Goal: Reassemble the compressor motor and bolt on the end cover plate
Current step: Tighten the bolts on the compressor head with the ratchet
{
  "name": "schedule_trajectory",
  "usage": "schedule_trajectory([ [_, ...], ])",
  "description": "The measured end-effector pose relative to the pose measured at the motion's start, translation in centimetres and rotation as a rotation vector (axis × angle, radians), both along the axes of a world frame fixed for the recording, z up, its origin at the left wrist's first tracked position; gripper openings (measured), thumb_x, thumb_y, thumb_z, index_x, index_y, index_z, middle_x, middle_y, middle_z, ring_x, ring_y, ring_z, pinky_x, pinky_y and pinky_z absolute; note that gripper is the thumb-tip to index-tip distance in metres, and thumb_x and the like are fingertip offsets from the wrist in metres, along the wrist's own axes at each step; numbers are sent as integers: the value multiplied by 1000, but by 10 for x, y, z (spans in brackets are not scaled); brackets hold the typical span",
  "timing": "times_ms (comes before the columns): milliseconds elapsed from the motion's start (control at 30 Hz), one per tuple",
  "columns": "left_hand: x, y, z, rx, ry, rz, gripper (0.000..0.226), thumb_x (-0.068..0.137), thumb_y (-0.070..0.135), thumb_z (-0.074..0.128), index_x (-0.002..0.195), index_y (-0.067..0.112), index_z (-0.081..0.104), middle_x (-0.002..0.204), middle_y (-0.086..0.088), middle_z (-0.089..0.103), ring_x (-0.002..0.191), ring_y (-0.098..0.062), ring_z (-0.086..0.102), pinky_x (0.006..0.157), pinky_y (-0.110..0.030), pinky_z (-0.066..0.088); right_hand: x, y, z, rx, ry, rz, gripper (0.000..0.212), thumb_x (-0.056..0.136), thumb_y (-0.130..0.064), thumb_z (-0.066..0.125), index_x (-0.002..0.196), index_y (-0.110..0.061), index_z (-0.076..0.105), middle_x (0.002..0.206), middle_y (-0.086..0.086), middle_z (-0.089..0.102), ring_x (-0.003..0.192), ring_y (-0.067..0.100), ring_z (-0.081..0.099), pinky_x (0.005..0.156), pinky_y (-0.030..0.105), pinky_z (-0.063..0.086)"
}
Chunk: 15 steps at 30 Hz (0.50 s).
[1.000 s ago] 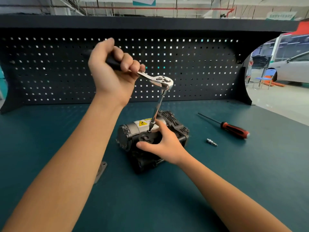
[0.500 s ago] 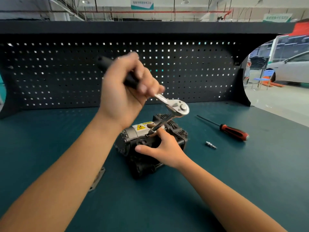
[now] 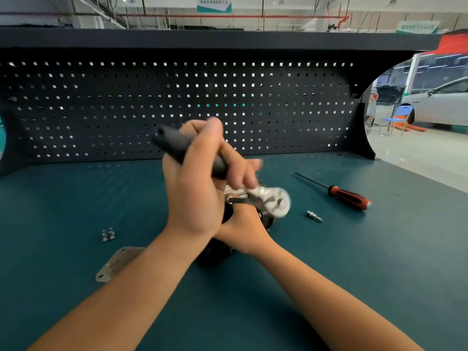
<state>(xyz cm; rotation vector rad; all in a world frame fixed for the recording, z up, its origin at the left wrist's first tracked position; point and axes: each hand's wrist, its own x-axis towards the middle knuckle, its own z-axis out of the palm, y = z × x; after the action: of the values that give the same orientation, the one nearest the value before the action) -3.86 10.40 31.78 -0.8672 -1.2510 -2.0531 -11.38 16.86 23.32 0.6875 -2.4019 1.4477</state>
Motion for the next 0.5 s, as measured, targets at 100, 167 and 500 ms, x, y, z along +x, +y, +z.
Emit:
schedule_trajectory([
  [100, -7, -12, 8, 88, -96, 0, 29, 88, 30, 42, 62, 18, 39, 34, 10, 33, 29, -9, 37, 48, -21, 46, -2, 1, -5, -59, 34, 18, 40, 66, -34, 83, 97, -24, 60, 95, -6, 65, 95, 4, 60, 86, 28, 49],
  [167, -13, -19, 15, 177, -118, -15, 33, 94, 32, 41, 64, 18, 36, 36, 10, 31, 31, -8, 34, 48, -20, 44, -3, 6, -7, -39, 58, 6, 37, 66, -35, 83, 81, -37, 49, 83, -21, 57, 84, -18, 52, 74, 2, 41],
  [500, -31, -11, 41, 381, -207, 100, 29, 99, 32, 42, 78, 12, 39, 43, 5, 37, 37, -13, 42, 50, -25, 47, -2, 22, 13, -276, 332, -34, 18, 83, -19, 65, 98, -11, 70, 80, -19, 64, 78, 5, 63, 77, 22, 50],
])
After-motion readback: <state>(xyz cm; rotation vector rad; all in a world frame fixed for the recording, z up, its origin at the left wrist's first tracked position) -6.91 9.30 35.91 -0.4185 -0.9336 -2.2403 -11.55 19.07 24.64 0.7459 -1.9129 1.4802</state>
